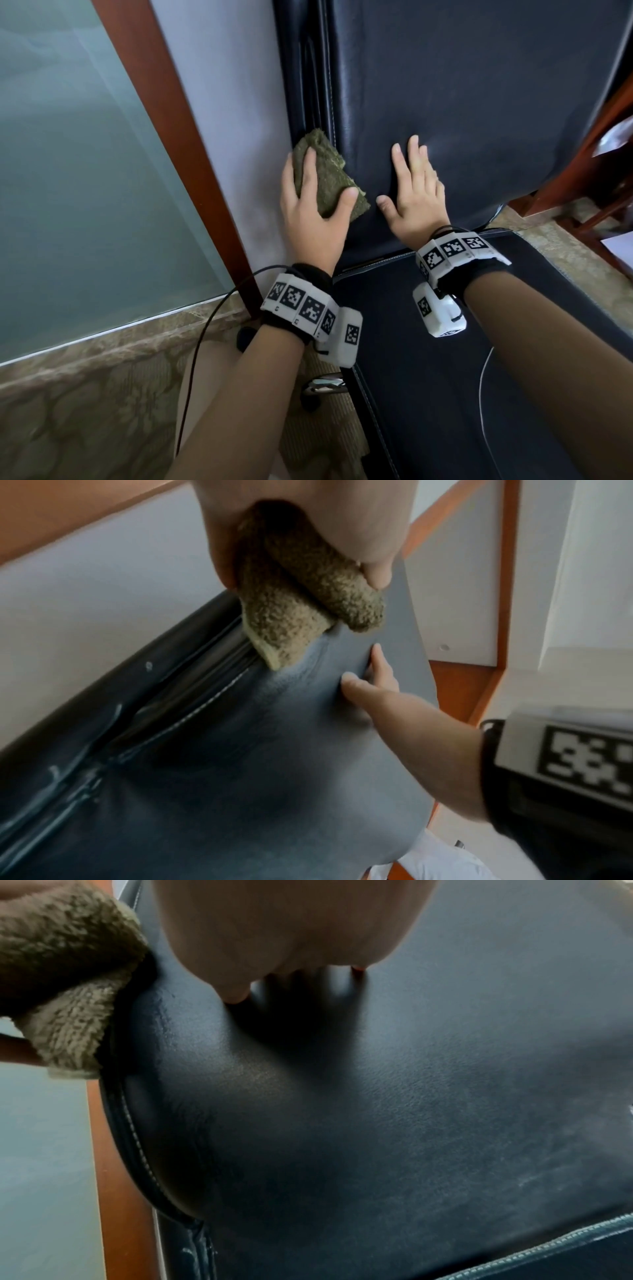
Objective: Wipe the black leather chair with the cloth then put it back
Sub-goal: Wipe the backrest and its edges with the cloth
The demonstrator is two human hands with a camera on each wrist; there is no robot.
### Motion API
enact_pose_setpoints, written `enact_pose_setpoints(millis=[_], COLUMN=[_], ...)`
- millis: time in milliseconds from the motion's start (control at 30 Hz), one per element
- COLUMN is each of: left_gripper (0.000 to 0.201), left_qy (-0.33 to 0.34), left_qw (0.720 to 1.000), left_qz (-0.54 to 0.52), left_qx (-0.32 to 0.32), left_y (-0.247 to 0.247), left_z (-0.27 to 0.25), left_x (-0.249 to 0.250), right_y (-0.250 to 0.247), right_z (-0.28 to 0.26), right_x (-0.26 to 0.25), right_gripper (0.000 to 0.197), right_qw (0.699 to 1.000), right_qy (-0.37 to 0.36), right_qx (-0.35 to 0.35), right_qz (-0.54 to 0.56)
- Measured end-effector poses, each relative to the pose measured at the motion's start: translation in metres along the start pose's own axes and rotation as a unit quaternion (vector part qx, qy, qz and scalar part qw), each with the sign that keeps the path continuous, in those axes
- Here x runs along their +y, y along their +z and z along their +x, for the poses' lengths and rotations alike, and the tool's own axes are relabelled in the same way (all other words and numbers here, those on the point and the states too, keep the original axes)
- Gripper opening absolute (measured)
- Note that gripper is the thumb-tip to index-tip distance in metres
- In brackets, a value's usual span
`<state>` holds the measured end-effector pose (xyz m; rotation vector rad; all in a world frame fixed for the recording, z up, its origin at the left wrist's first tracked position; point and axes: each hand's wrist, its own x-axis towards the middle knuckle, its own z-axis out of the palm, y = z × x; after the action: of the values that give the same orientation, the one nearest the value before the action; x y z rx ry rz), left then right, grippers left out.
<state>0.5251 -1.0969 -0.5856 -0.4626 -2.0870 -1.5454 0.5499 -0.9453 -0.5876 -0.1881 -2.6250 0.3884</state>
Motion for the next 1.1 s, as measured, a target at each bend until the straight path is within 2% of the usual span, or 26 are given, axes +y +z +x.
enact_pose_setpoints(millis=[100,267,533,600,733,833,933,1100], left_gripper=[0.081,0.082,0.066,0.064,0.068,0.069,0.067,0.058], left_qy=[-0.025,-0.048,-0.066,-0.046,0.043,0.061,0.041,-0.053], left_qw=[0.998,0.995,0.997,0.999,0.997,0.994,0.991,0.994], left_qz=[0.044,0.070,0.009,-0.013,-0.039,-0.077,-0.115,-0.096], left_qx=[-0.042,-0.048,-0.023,-0.001,0.043,0.053,0.052,0.020], left_y=[0.001,0.002,-0.006,-0.018,-0.042,-0.049,-0.043,-0.019], left_z=[0.006,0.012,0.002,0.012,0.051,0.087,0.101,0.076], left_x=[0.003,0.007,0.007,0.019,0.058,0.074,0.064,0.029], right_y=[0.000,-0.001,-0.006,-0.008,-0.010,-0.011,-0.011,-0.006], right_z=[0.000,0.002,0.000,0.000,-0.001,-0.002,-0.001,-0.001], right_x=[0.000,0.001,-0.002,-0.002,-0.005,-0.007,-0.006,-0.004], right_gripper=[0.070,0.071,0.072,0.073,0.073,0.073,0.073,0.071], right_qw=[1.000,1.000,1.000,1.000,1.000,1.000,1.000,1.000], right_qy=[-0.002,0.005,0.008,0.007,0.008,0.015,0.013,0.015], right_qx=[0.000,-0.005,-0.015,-0.023,-0.023,-0.024,-0.023,-0.024], right_qz=[-0.002,-0.010,-0.017,-0.016,-0.013,-0.012,-0.014,-0.011])
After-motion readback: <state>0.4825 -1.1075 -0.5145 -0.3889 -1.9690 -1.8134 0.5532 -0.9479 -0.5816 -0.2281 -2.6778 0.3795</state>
